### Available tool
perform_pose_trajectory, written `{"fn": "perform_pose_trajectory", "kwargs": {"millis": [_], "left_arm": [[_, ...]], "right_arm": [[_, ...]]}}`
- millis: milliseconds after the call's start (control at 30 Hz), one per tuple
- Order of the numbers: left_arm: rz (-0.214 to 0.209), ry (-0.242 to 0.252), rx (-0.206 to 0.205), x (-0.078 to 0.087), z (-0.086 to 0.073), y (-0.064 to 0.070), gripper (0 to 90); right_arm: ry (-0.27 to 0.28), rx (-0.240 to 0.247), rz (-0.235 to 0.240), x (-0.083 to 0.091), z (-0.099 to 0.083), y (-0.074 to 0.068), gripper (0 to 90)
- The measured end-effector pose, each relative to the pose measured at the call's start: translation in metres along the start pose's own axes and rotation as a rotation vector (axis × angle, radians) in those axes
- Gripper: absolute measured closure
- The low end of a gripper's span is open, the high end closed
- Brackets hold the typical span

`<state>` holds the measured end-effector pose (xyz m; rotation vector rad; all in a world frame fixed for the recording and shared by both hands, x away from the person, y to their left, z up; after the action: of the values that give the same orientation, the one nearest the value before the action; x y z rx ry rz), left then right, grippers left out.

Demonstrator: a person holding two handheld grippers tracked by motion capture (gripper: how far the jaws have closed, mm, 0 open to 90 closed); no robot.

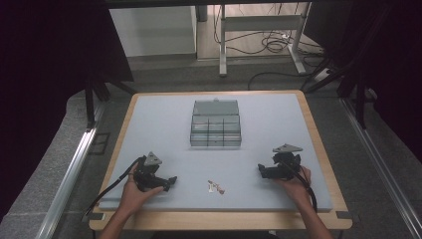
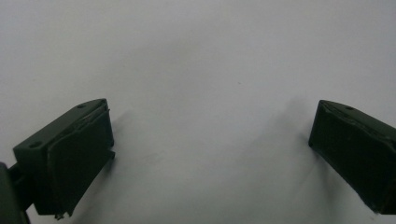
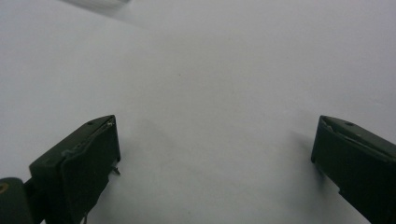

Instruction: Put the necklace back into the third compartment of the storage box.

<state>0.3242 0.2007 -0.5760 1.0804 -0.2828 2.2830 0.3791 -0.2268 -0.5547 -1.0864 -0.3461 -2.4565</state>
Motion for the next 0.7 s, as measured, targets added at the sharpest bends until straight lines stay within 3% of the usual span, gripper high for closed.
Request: {"fn": "perform_pose_trajectory", "kwargs": {"millis": [700], "left_arm": [[0.002, 0.002, 0.002, 0.001, -0.0012, 0.0004, 0.2]], "right_arm": [[0.004, -0.025, -0.023, 0.0082, -0.0051, -0.0058, 9.2]]}}
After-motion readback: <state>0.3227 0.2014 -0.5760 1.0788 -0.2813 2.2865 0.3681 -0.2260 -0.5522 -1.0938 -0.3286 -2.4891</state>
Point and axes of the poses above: each handheld gripper's, and its own axes: x roughly backward along the jaws, z roughly out of its top, y roughly to its right, the point moved 3 cm from there along -x, roughly forward along the jaws, and after that the axes turned 3 degrees about -y, right-handed, at the moved point
